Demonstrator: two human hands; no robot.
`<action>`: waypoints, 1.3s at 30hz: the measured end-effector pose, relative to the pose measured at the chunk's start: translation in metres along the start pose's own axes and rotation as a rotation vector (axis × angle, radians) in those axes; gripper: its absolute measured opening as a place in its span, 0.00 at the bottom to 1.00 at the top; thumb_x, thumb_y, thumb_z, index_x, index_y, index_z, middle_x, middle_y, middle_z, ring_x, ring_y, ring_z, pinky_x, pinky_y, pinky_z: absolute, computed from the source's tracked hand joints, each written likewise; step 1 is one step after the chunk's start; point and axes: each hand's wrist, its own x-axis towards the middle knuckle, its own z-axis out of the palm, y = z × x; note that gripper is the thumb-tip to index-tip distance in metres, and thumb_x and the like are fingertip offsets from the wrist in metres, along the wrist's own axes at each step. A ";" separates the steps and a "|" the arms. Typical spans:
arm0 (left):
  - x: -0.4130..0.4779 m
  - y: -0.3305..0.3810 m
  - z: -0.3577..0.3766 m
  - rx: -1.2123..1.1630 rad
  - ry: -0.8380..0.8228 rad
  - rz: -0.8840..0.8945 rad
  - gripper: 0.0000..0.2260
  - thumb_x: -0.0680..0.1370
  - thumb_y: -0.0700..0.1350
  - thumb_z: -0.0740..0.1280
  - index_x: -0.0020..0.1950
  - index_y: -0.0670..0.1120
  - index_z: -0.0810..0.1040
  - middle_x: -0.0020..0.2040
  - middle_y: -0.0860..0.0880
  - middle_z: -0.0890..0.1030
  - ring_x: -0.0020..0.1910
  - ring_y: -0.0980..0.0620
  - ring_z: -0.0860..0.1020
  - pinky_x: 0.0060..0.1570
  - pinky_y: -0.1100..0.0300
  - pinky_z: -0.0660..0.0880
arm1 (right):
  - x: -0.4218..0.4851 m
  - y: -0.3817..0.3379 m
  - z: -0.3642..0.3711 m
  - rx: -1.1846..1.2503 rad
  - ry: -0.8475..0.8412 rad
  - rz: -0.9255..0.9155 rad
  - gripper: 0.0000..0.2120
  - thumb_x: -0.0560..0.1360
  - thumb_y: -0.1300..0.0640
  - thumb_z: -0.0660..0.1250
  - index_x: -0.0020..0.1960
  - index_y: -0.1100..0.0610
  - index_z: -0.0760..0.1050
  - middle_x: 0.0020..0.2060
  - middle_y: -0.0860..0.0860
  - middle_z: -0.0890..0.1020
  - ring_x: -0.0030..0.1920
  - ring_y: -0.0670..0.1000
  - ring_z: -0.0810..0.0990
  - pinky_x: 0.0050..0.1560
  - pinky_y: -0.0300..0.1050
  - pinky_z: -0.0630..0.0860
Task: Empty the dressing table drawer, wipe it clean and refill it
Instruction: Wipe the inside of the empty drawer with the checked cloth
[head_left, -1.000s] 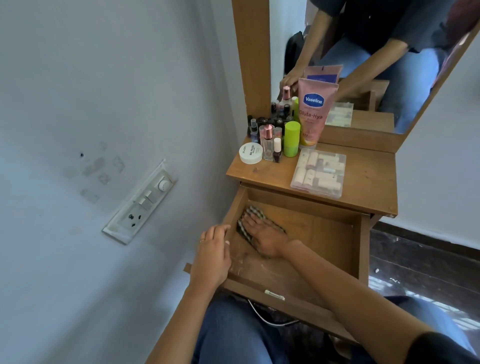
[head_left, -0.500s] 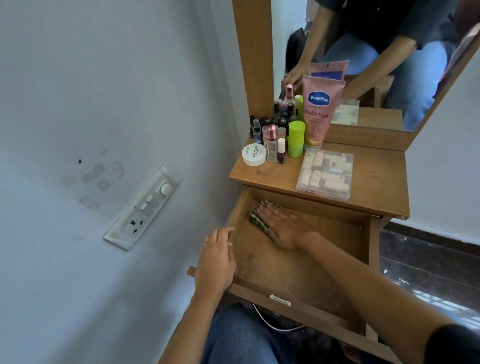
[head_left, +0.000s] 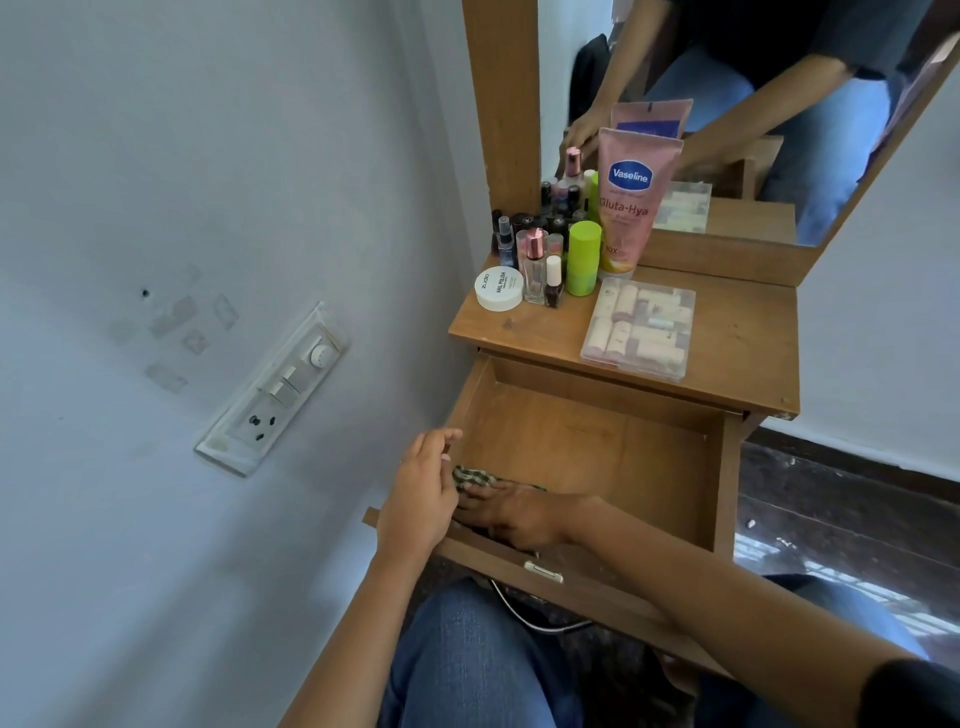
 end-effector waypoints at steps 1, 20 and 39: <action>0.000 0.000 0.000 0.006 -0.005 -0.004 0.16 0.79 0.34 0.57 0.64 0.46 0.73 0.61 0.51 0.74 0.56 0.58 0.75 0.52 0.70 0.69 | -0.001 0.001 0.000 -0.030 0.005 -0.012 0.27 0.81 0.61 0.53 0.78 0.53 0.50 0.78 0.51 0.49 0.77 0.52 0.44 0.76 0.49 0.42; -0.010 0.007 0.005 0.104 0.044 -0.079 0.17 0.77 0.34 0.59 0.64 0.46 0.73 0.60 0.51 0.75 0.52 0.56 0.76 0.44 0.66 0.70 | -0.037 0.010 0.001 -0.113 -0.085 -0.040 0.31 0.79 0.64 0.54 0.78 0.51 0.47 0.78 0.48 0.45 0.76 0.47 0.38 0.73 0.45 0.35; -0.012 0.005 0.002 0.128 -0.001 -0.077 0.18 0.78 0.35 0.58 0.66 0.49 0.72 0.62 0.52 0.74 0.56 0.55 0.75 0.47 0.66 0.70 | -0.015 0.076 -0.039 -0.102 0.331 0.276 0.26 0.82 0.58 0.51 0.78 0.50 0.50 0.77 0.48 0.53 0.77 0.49 0.48 0.75 0.44 0.44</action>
